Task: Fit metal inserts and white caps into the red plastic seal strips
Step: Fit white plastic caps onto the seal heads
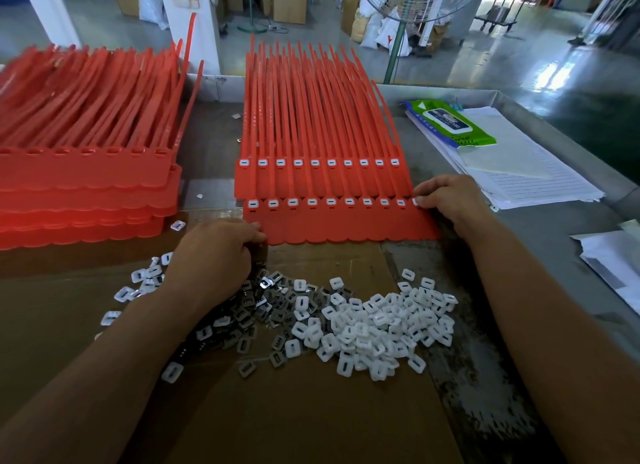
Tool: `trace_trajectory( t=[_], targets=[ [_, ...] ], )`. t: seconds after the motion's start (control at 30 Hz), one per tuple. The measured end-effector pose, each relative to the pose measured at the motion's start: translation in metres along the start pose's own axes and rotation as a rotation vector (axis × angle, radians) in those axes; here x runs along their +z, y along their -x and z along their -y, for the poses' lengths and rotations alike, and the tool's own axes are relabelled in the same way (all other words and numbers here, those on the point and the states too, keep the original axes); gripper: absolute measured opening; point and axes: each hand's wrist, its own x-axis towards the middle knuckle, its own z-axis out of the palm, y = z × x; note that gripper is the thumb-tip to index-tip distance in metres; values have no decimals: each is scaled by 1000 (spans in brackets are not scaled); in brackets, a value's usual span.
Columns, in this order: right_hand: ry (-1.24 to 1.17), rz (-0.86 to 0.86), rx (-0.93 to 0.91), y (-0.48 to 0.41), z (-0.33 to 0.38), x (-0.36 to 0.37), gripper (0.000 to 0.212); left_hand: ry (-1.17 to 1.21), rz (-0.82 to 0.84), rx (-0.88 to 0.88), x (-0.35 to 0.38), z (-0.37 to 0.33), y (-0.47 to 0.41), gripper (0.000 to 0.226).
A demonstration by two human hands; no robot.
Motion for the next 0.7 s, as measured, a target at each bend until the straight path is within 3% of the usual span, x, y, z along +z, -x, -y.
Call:
trace_trajectory(
  t=[0.47,0.7],
  targets=[
    [110,155,-56,4,0,-15,15,-15,13,-10,-1,0,0,40],
    [69,178,-182,11,-17,-21,30,-25,20,-3,-1,-1,0,40]
  ],
)
